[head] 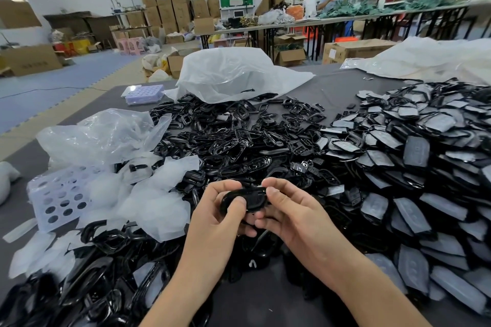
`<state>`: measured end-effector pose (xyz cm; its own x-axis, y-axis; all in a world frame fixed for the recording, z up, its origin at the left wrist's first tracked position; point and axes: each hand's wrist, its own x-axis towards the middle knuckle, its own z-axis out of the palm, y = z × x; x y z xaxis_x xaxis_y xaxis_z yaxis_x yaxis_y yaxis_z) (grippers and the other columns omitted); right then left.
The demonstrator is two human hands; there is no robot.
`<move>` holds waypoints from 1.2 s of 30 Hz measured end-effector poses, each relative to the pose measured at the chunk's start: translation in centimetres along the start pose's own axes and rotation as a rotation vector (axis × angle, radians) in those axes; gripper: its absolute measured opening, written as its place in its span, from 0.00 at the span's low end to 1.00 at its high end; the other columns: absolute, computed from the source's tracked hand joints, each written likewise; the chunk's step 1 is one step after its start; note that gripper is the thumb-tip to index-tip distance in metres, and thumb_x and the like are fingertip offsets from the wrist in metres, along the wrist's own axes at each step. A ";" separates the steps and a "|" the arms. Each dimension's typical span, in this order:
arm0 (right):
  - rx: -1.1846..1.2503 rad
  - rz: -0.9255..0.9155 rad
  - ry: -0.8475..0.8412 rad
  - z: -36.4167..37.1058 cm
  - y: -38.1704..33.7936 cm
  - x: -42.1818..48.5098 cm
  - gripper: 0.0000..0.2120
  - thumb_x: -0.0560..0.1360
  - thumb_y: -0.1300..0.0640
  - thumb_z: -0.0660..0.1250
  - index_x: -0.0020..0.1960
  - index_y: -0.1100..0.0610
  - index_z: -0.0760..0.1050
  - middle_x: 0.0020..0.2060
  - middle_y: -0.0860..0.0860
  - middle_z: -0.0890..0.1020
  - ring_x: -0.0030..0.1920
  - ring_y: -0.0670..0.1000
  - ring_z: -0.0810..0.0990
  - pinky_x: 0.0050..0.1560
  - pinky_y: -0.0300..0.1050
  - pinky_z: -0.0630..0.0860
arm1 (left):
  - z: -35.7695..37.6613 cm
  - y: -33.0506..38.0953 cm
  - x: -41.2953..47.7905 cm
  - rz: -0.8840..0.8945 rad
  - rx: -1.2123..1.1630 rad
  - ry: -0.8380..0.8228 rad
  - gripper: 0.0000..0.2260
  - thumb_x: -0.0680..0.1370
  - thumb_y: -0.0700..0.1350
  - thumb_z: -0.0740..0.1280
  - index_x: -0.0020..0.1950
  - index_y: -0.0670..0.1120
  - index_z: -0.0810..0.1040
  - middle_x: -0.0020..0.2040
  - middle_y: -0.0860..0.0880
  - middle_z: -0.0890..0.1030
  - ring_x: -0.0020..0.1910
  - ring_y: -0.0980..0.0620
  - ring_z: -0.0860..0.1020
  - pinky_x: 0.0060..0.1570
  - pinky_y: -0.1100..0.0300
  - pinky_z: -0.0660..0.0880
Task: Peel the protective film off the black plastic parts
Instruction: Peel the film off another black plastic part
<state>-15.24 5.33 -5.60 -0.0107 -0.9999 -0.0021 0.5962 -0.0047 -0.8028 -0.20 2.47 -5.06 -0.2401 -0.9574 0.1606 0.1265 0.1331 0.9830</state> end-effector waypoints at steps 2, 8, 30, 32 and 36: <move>-0.060 -0.032 -0.001 0.0 0.0 0.0 0.06 0.75 0.57 0.67 0.49 0.53 0.83 0.39 0.59 0.84 0.39 0.53 0.84 0.40 0.42 0.81 | -0.2 0.0 0.0 0.029 0.064 -0.012 0.13 0.80 0.39 0.64 0.48 0.58 0.78 0.39 0.48 0.83 0.35 0.49 0.82 0.36 0.63 0.78; -0.151 -0.083 0.013 0.2 0.2 -0.1 0.06 0.72 0.55 0.71 0.47 0.49 0.85 0.41 0.53 0.83 0.40 0.49 0.83 0.43 0.41 0.81 | 0.0 -0.3 -0.2 0.195 0.292 0.014 0.17 0.81 0.40 0.64 0.50 0.65 0.75 0.44 0.59 0.81 0.38 0.56 0.82 0.37 0.66 0.77; 0.174 -0.065 0.239 -0.4 -1.2 0.4 0.06 0.78 0.62 0.66 0.55 0.56 0.74 0.34 0.51 0.77 0.50 0.54 0.86 0.53 0.50 0.81 | -0.7 -0.1 -0.1 0.294 0.325 0.104 0.10 0.81 0.60 0.59 0.58 0.66 0.78 0.35 0.55 0.81 0.36 0.59 0.79 0.41 0.69 0.75; 0.319 -0.056 0.186 -0.6 -1.6 0.2 0.11 0.76 0.61 0.68 0.57 0.57 0.72 0.34 0.52 0.77 0.56 0.60 0.85 0.56 0.57 0.82 | -0.8 -0.3 -0.1 0.186 0.283 0.053 0.14 0.81 0.63 0.56 0.61 0.66 0.77 0.32 0.54 0.77 0.34 0.55 0.78 0.45 0.60 0.77; 0.338 -0.040 0.160 -0.7 -1.7 0.0 0.16 0.71 0.58 0.70 0.58 0.57 0.75 0.40 0.53 0.82 0.43 0.54 0.85 0.43 0.50 0.84 | -0.4 -0.3 -0.3 0.125 0.224 -0.072 0.13 0.83 0.53 0.57 0.63 0.61 0.77 0.35 0.54 0.77 0.36 0.54 0.79 0.47 0.58 0.77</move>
<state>-16.81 5.32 -4.64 -0.1491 -0.9848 -0.0895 0.8239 -0.0737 -0.5620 0.17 2.62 -5.41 -0.3046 -0.9103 0.2804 -0.0549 0.3107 0.9489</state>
